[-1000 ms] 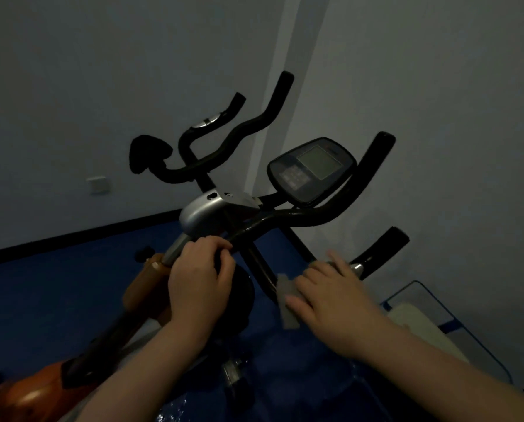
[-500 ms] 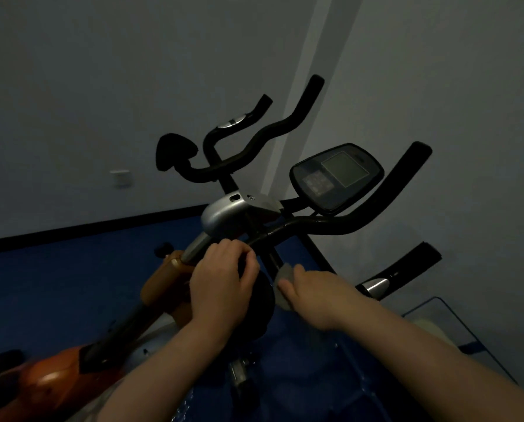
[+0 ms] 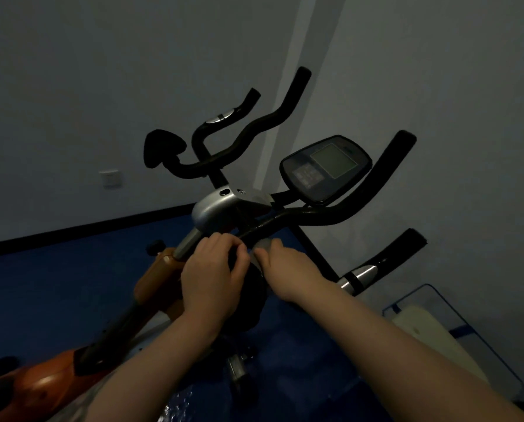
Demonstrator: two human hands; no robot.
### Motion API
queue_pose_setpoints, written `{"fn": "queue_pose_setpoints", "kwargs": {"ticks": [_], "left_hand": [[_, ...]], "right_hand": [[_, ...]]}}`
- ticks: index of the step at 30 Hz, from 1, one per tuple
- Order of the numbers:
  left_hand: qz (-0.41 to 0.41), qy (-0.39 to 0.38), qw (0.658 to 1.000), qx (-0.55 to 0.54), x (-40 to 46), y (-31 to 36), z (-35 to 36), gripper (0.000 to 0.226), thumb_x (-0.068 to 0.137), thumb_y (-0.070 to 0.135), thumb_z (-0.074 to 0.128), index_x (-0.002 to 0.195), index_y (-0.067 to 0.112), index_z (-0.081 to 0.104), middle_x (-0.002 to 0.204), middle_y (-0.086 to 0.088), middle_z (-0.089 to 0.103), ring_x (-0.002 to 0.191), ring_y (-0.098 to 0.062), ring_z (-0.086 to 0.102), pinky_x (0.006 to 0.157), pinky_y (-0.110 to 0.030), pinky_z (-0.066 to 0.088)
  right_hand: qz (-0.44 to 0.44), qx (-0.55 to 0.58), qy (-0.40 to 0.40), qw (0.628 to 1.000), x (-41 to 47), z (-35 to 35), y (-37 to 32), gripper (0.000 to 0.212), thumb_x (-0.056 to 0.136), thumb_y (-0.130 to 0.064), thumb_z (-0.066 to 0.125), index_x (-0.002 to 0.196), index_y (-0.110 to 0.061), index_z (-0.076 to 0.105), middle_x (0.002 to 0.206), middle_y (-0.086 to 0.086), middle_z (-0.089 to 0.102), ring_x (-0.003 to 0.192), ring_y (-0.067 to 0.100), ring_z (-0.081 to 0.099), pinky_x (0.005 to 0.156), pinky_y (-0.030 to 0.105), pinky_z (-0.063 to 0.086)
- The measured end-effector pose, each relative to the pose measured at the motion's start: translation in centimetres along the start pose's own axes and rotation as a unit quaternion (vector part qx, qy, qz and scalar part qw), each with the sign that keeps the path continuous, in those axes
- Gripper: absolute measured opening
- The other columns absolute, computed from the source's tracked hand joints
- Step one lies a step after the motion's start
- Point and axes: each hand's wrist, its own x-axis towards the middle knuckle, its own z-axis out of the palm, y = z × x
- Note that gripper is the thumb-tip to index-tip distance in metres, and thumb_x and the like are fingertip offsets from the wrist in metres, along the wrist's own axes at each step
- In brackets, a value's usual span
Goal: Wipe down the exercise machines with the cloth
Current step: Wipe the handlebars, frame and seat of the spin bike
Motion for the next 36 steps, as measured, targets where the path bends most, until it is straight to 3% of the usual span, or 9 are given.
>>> {"fn": "queue_pose_setpoints", "kwargs": {"ticks": [5,9,12,17,21,23,27,33,36], "left_hand": [[-0.007,-0.007,1.0,-0.004,-0.2,0.1,-0.2,0.009,0.09,0.024,0.057,0.082,0.022,0.058,0.077,0.007,0.055,0.074,-0.007,0.046,0.056,-0.025,0.037],[-0.011,-0.014,1.0,-0.008,-0.2,0.2,-0.3,0.009,0.09,0.02,0.06,0.081,0.022,0.057,0.078,0.008,0.054,0.076,-0.005,0.044,0.054,-0.021,0.032],[-0.014,-0.019,1.0,-0.012,-0.2,0.2,-0.3,0.008,0.09,0.02,0.059,0.082,0.021,0.058,0.079,0.008,0.054,0.077,-0.007,0.046,0.057,-0.025,0.034],[-0.021,-0.015,1.0,-0.005,-0.2,0.3,-0.3,0.007,0.089,0.018,0.062,0.083,0.019,0.06,0.08,0.007,0.055,0.078,-0.005,0.044,0.056,-0.02,0.029],[-0.022,-0.018,1.0,-0.003,-0.1,0.3,-0.4,0.007,0.089,0.018,0.061,0.083,0.02,0.059,0.08,0.009,0.054,0.077,-0.003,0.042,0.057,-0.015,0.029],[-0.028,-0.019,0.999,-0.003,-0.2,0.3,-0.3,0.008,0.089,0.018,0.061,0.083,0.021,0.059,0.08,0.009,0.054,0.077,-0.003,0.042,0.059,-0.014,0.028],[-0.025,-0.02,0.999,0.0,-0.1,0.5,-0.5,0.009,0.09,0.016,0.062,0.082,0.02,0.059,0.079,0.009,0.054,0.076,-0.004,0.043,0.059,-0.014,0.028],[-0.032,-0.014,0.999,-0.009,-0.2,0.7,-0.5,0.009,0.088,0.016,0.061,0.082,0.021,0.059,0.079,0.009,0.054,0.077,-0.006,0.044,0.058,-0.015,0.03],[-0.031,-0.023,0.999,-0.009,-0.1,0.7,-0.5,0.01,0.089,0.018,0.06,0.082,0.023,0.057,0.079,0.01,0.054,0.077,-0.006,0.045,0.056,-0.018,0.031]], "right_hand": [[-0.013,-0.105,0.072,0.992,-4.5,2.7,1.3,0.066,0.104,-0.034,0.032,0.153,-0.01,-0.005,0.129,0.012,0.049,0.105,0.027,0.054,0.076,0.034,0.037],[-0.155,-0.158,0.169,0.96,-7.2,3.0,5.7,0.052,0.097,-0.035,0.035,0.144,-0.013,0.031,0.103,0.003,0.06,0.086,0.022,0.058,0.081,0.035,0.047],[-0.205,-0.188,0.197,0.94,-8.5,2.6,10.8,0.046,0.097,-0.039,0.041,0.138,-0.019,0.045,0.121,0.009,0.06,0.11,0.027,0.054,0.104,0.042,0.037],[-0.1,-0.278,0.251,0.922,-10.6,-1.1,16.4,0.047,0.103,-0.04,0.028,0.14,-0.019,0.05,0.145,0.01,0.047,0.139,0.026,0.036,0.118,0.048,0.015],[-0.003,-0.155,0.349,0.924,-9.8,3.2,12.3,0.049,0.104,-0.039,0.026,0.134,-0.013,0.055,0.144,0.011,0.048,0.141,0.026,0.032,0.119,0.049,0.009],[-0.03,-0.169,0.336,0.926,-9.6,3.7,12.2,0.05,0.104,-0.041,0.028,0.131,-0.012,0.058,0.14,0.012,0.052,0.139,0.027,0.034,0.119,0.048,0.008],[-0.069,-0.341,0.326,0.879,-9.8,-0.5,17.0,0.046,0.103,-0.044,0.031,0.127,-0.019,0.062,0.134,0.009,0.058,0.135,0.025,0.039,0.119,0.045,0.002],[0.015,-0.202,0.457,0.866,-8.6,2.3,14.0,0.044,0.102,-0.035,0.031,0.115,-0.011,0.066,0.13,0.012,0.059,0.135,0.029,0.038,0.118,0.047,0.006],[0.021,-0.152,0.479,0.864,-7.7,0.3,14.6,0.034,0.098,-0.031,0.043,0.11,-0.007,0.065,0.119,0.015,0.059,0.124,0.032,0.046,0.114,0.048,0.023]]}}
